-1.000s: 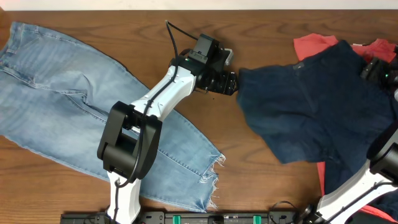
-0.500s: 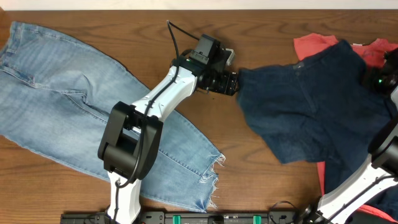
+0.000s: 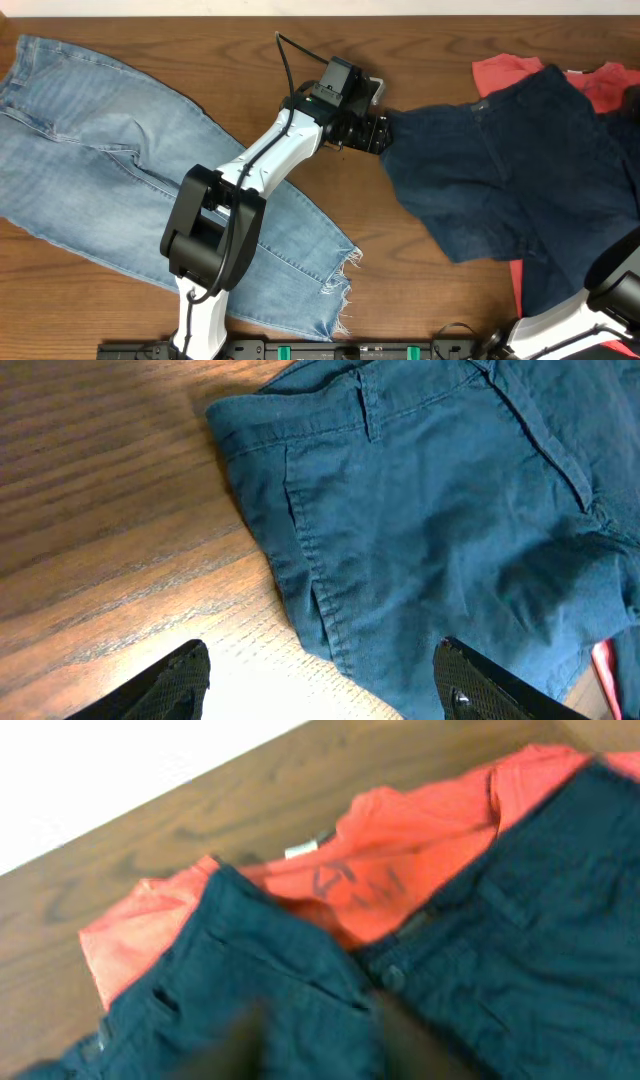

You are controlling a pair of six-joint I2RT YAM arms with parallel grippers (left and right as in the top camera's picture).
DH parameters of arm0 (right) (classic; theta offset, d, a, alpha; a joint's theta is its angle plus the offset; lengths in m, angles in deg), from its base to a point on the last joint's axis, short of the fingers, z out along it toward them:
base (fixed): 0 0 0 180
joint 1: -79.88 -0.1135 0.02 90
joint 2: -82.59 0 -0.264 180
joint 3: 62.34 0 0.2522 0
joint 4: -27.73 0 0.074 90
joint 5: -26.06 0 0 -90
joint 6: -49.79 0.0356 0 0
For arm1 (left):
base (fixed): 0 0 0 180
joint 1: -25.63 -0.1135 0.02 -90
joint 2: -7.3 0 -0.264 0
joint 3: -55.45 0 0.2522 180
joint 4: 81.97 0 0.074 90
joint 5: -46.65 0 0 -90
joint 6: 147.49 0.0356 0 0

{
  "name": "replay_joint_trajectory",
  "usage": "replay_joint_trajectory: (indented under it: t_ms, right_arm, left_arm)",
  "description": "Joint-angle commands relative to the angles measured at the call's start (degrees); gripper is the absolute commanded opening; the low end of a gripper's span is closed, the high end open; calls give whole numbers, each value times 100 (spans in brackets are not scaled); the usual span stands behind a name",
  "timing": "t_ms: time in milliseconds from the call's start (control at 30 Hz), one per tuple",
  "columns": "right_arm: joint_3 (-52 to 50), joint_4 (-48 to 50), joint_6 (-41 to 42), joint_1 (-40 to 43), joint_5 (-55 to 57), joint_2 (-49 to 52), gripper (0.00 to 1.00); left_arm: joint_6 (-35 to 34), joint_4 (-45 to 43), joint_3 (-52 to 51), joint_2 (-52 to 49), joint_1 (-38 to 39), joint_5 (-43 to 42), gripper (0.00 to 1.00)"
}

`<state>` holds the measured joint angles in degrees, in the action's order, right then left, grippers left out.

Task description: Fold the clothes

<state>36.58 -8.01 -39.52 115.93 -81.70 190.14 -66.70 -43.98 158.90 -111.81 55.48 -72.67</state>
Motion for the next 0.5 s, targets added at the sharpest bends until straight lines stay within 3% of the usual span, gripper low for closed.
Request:
replay_joint_trajectory:
  t_ms: [0, 67, 467]
  right_arm:
    - [0, -55, -85, -13, 129, 339, 66]
    - [0, -2, -177, -11, 127, 533, 72]
    - [0, 568, -575, -11, 485, 1460, 68]
  left_arm:
    - [-11, 162, 15, -103, 13, 81, 73]
    - [-9, 337, 15, -103, 13, 81, 73]
    - [-9, 809, 15, -103, 13, 83, 73]
